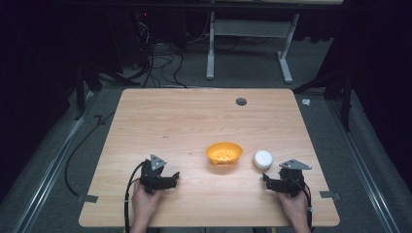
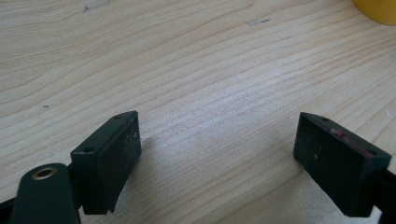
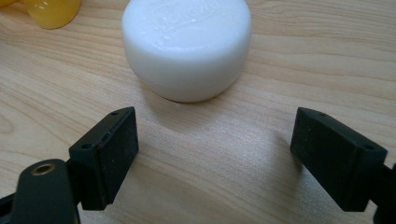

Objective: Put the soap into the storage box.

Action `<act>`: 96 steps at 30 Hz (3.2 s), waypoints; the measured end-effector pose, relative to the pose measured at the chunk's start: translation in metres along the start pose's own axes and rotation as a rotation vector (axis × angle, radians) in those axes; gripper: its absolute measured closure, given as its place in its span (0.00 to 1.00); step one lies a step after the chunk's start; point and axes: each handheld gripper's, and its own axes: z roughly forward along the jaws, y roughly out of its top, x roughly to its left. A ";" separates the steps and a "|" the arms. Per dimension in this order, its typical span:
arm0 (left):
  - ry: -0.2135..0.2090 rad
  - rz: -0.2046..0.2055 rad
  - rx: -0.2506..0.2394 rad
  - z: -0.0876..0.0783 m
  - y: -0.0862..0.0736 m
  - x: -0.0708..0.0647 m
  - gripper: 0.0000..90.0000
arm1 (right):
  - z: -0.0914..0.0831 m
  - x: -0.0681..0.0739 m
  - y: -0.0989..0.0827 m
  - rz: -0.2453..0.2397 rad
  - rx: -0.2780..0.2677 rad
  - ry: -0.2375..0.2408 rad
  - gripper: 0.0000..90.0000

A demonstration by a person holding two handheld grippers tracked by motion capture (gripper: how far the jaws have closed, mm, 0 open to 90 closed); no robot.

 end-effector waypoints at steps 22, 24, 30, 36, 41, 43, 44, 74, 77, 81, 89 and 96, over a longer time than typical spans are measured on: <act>0.000 0.000 0.000 0.000 0.000 0.000 0.17 | -0.001 -0.003 0.000 0.033 -0.012 0.030 0.18; -0.001 0.000 0.000 0.000 0.000 0.000 0.17 | -0.001 -0.002 0.000 0.028 -0.012 0.034 0.18; -0.002 0.000 0.001 0.000 0.000 0.000 0.17 | -0.004 0.003 0.006 0.010 -0.019 0.031 0.17; -0.002 0.000 0.000 0.000 0.000 0.000 0.17 | -0.007 0.006 0.013 -0.002 -0.035 0.036 0.16; -0.004 0.000 0.001 0.000 0.000 0.000 0.17 | -0.006 0.008 0.020 -0.016 -0.039 0.038 0.16; -0.003 0.000 0.000 0.000 0.000 0.000 0.17 | -0.006 0.009 0.023 -0.017 -0.043 0.038 0.16; -0.003 0.000 0.000 0.000 0.000 0.000 0.17 | -0.006 0.010 0.024 -0.020 -0.047 0.039 0.16; -0.004 0.000 0.001 0.000 0.000 0.000 0.17 | 0.018 0.013 0.043 -0.007 -0.035 0.037 0.16; -0.002 0.001 0.000 0.000 0.000 0.000 0.17 | 0.021 0.013 0.043 -0.006 -0.030 0.035 0.16; -0.002 0.000 0.000 0.000 0.000 0.000 0.17 | 0.026 0.012 0.043 -0.002 -0.022 0.029 0.17; -0.002 0.000 0.000 0.000 0.000 0.000 0.17 | 0.031 0.013 0.041 -0.013 -0.005 0.022 0.23; -0.002 0.000 0.000 0.000 0.000 0.000 0.17 | 0.032 0.014 0.041 -0.024 -0.009 0.020 0.27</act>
